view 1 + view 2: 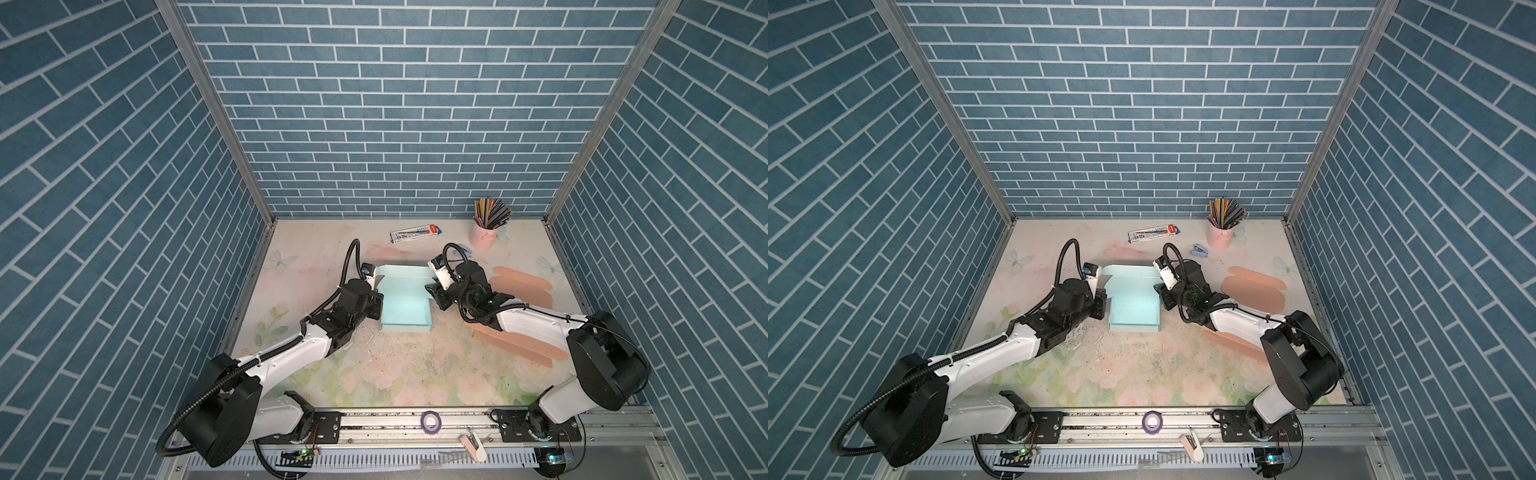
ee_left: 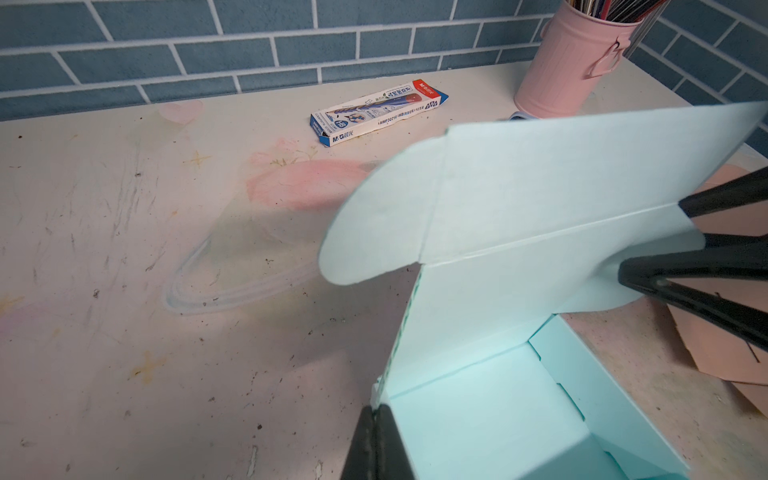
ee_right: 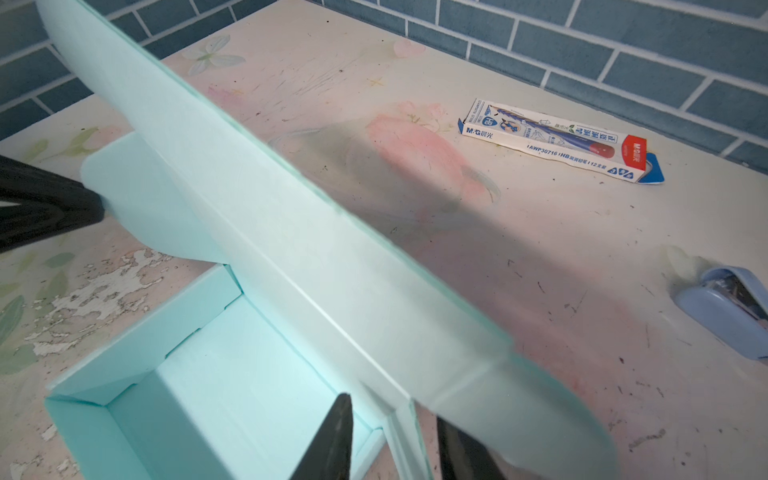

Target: Fold the paper box

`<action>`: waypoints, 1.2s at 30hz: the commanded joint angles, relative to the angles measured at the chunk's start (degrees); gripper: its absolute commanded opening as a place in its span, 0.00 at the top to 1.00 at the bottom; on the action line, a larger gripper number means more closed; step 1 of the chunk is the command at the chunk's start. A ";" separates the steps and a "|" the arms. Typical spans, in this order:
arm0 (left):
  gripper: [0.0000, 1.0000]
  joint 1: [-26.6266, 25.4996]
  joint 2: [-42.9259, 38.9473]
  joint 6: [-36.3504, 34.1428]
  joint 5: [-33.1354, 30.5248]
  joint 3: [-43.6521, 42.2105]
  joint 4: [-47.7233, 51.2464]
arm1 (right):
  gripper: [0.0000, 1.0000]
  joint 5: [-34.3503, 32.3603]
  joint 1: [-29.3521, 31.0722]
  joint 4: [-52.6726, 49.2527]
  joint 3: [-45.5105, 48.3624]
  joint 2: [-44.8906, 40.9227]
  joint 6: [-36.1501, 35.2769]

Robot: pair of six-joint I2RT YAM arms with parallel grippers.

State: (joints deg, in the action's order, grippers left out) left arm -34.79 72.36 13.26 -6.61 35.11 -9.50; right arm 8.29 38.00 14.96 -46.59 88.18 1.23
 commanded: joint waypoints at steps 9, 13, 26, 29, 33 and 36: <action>0.95 -0.02 0.43 0.10 0.02 0.48 -1.23 | 0.76 -1.01 0.34 -0.99 -0.07 -2.01 2.47; 0.95 -0.02 -0.06 -0.06 -0.42 0.23 -0.98 | 0.69 -1.07 0.32 -1.84 1.00 -2.65 2.66; 0.95 -0.02 0.08 0.30 -0.12 -0.05 -1.84 | 0.87 -1.79 0.37 -1.34 2.75 -3.51 3.24; 0.95 -0.02 -0.30 0.44 -0.25 -0.05 -1.70 | 0.91 -1.79 0.32 -1.50 2.17 -3.13 3.83; 0.95 -0.19 -0.20 1.09 0.14 0.21 -2.33 | 0.93 -1.88 0.49 -1.45 0.21 -2.34 5.60; 0.95 -0.86 0.82 1.94 0.06 0.89 -3.41 | 0.93 -1.71 1.30 -1.10 -2.58 -0.60 6.97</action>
State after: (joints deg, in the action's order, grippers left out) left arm -34.94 72.69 13.80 -6.39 35.11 -10.66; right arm 6.81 38.37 13.41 -45.69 86.08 5.23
